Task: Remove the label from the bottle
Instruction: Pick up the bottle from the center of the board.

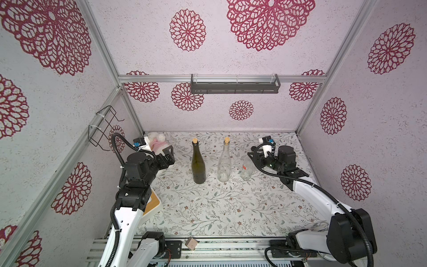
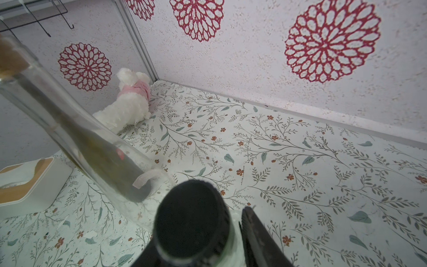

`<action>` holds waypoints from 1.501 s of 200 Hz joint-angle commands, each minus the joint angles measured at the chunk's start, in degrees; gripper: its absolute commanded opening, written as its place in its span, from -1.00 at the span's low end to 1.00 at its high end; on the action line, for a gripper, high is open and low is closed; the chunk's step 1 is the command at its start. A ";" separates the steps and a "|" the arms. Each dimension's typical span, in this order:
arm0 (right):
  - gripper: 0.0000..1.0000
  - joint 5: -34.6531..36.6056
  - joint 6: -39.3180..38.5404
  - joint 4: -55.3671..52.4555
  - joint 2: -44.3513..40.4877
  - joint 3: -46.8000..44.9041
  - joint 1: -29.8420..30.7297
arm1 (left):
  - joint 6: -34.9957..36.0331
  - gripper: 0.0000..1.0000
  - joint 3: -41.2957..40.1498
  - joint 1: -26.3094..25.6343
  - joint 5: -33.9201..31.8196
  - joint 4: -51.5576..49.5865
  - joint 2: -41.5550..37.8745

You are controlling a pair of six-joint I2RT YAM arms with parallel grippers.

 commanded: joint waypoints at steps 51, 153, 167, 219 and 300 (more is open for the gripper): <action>-0.23 -0.86 0.57 2.95 0.41 1.77 0.35 | 0.16 0.94 -0.33 -0.34 -0.40 1.06 0.36; -0.67 1.52 -0.13 1.54 -3.01 -0.07 0.88 | -0.26 0.94 0.06 -0.32 0.26 1.46 1.55; -0.71 1.64 0.07 1.50 -3.53 -0.55 0.87 | -0.41 0.94 0.02 -0.34 0.54 1.55 1.66; -0.78 2.19 0.21 0.29 -6.07 -0.92 1.09 | -1.79 0.94 0.49 -0.34 1.96 2.07 2.83; -0.86 2.43 0.35 -1.66 -8.28 -0.44 1.78 | -2.08 0.94 0.11 -0.34 1.84 2.19 3.19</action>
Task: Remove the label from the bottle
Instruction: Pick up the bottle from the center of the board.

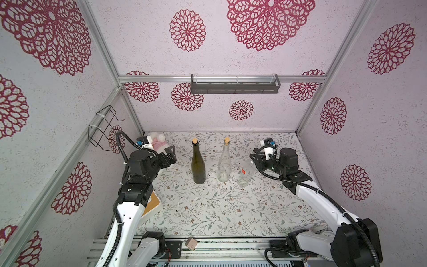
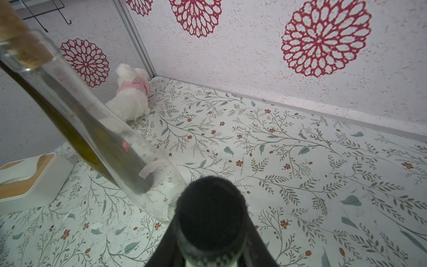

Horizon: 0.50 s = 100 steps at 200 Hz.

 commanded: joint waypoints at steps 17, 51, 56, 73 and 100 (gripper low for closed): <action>-0.88 0.63 -0.14 2.54 -3.55 1.11 1.14 | -0.76 0.94 0.15 -0.34 0.27 1.58 0.16; -0.91 2.20 -1.50 -0.13 -4.57 2.37 3.02 | -0.76 0.94 0.12 -0.34 0.26 1.52 -0.04; -0.92 2.52 -1.69 -0.49 -4.85 2.45 3.42 | -0.77 0.94 0.11 -0.34 0.31 1.57 -0.13; -0.93 3.52 -2.26 -1.87 -5.91 2.77 5.01 | -0.77 0.94 0.22 -0.34 0.16 1.32 -0.22; -0.94 5.05 -2.90 -4.40 -8.19 3.05 8.23 | -0.60 0.94 0.11 -0.34 0.19 0.94 -0.65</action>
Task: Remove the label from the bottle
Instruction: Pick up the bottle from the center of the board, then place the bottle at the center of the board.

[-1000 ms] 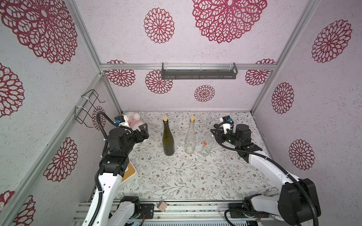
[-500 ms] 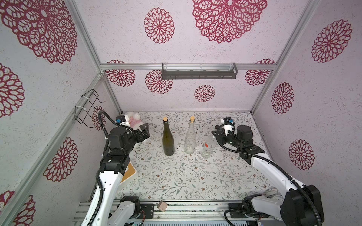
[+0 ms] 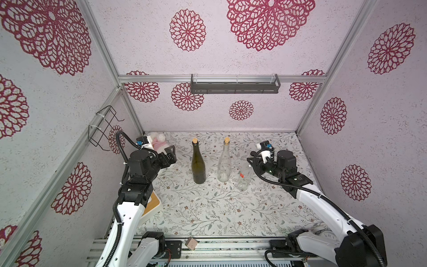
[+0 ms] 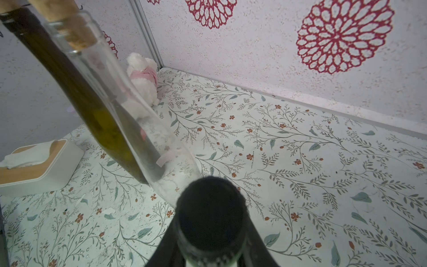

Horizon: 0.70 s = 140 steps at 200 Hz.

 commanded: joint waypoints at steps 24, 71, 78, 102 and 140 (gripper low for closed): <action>-0.95 3.25 -1.90 -0.37 -5.51 2.70 6.02 | 0.26 0.94 -0.35 -0.58 0.67 1.20 -1.25; -0.96 4.99 -2.20 0.80 -6.04 1.95 12.66 | 3.95 0.94 0.05 -2.52 2.63 1.31 -0.50; -0.96 5.81 -2.57 0.62 -5.69 2.03 13.79 | 4.70 0.94 0.03 -2.79 3.22 1.28 -0.39; -0.96 9.03 -3.60 1.91 -4.87 1.03 17.26 | 6.27 0.94 0.28 -3.80 3.08 0.36 0.25; -0.94 11.02 -3.49 3.91 -3.87 0.14 20.09 | 6.38 0.94 0.40 -4.38 2.73 0.32 0.42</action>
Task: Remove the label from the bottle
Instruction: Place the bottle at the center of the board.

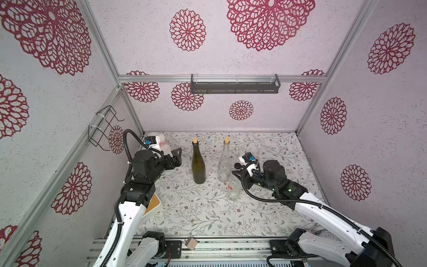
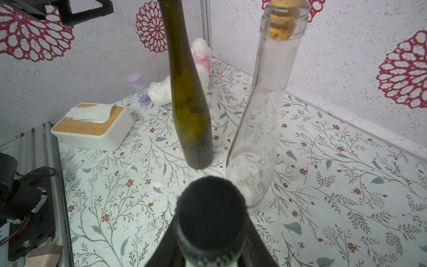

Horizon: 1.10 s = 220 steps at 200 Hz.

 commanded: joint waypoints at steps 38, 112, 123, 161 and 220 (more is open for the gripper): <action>-0.91 4.23 -0.93 7.69 0.21 -0.62 3.30 | 0.90 0.94 0.03 -1.00 0.78 1.89 0.03; -0.81 4.79 0.40 10.20 -0.27 -4.14 4.73 | 0.91 0.94 -1.12 -1.30 0.70 1.68 -0.39; -0.74 4.86 0.56 10.25 -0.50 -4.49 4.90 | 0.85 0.94 -1.25 -1.40 0.96 1.72 -0.56; -0.34 4.79 0.86 9.06 -1.50 -5.03 5.00 | 0.72 0.94 -1.78 -1.74 0.74 2.04 -1.72; -0.07 2.38 3.01 7.29 -2.70 -5.55 5.00 | -0.85 0.94 -3.07 -3.31 2.77 1.38 -3.37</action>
